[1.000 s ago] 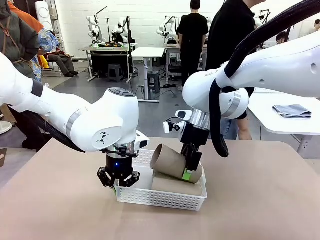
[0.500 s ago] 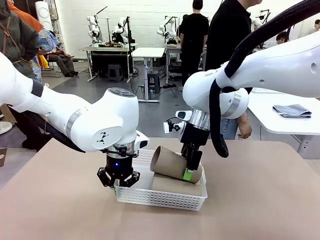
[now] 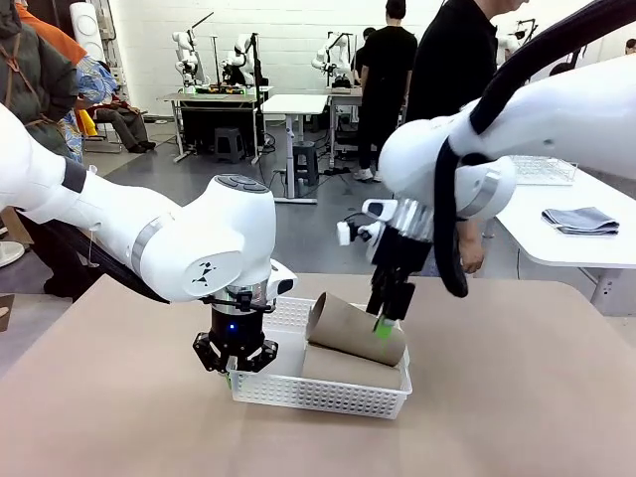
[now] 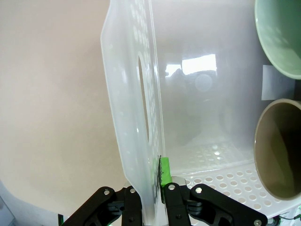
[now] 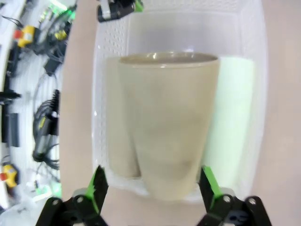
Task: Clean and organize the cups into the basket.
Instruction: Pick up the Reusable plastic cup from the right side of the table and stack it inside the Organizing basket in the center of the table.
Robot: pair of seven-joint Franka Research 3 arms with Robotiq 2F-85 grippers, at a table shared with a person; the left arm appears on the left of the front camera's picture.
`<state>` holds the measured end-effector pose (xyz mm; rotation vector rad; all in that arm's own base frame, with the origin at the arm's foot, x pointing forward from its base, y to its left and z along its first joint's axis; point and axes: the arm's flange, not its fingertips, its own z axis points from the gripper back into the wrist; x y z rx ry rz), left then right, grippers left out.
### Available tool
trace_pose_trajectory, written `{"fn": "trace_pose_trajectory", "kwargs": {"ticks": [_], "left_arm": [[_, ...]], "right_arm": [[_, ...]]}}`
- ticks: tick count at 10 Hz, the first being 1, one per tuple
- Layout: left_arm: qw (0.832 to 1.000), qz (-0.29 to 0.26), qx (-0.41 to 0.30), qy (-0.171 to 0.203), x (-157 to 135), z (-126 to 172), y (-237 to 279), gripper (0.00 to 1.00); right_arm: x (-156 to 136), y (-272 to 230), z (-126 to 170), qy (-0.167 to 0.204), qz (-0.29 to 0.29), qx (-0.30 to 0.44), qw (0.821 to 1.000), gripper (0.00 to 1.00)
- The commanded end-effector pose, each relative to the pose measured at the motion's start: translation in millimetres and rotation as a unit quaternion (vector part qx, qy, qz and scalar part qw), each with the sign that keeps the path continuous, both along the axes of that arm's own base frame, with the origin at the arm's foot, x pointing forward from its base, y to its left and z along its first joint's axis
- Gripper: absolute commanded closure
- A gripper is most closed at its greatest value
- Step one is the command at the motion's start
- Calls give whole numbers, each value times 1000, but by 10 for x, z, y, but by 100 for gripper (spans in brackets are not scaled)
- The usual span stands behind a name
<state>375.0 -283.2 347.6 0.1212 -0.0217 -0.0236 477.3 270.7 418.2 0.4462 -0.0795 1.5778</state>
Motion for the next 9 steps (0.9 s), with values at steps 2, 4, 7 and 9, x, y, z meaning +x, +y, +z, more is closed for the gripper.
{"fn": "trace_pose_trajectory", "kwargs": {"ticks": [2, 4, 7, 9], "left_arm": [[1000, -4, 1, -3, -12, 14, 9, 100], [1000, -4, 1, -3, -12, 14, 9, 100], [1000, -4, 1, -3, -12, 14, 9, 100], [1000, -4, 1, -3, -12, 14, 9, 100]], "right_arm": [[-243, -973, 219, -14, -12, 83, 996, 0], [-373, -1427, 192, -15, 0, 113, 993, 0], [-525, -2048, 24, -11, -11, 186, 982, 0], [-585, -2314, -118, -8, -30, 242, 970, 0]]}}
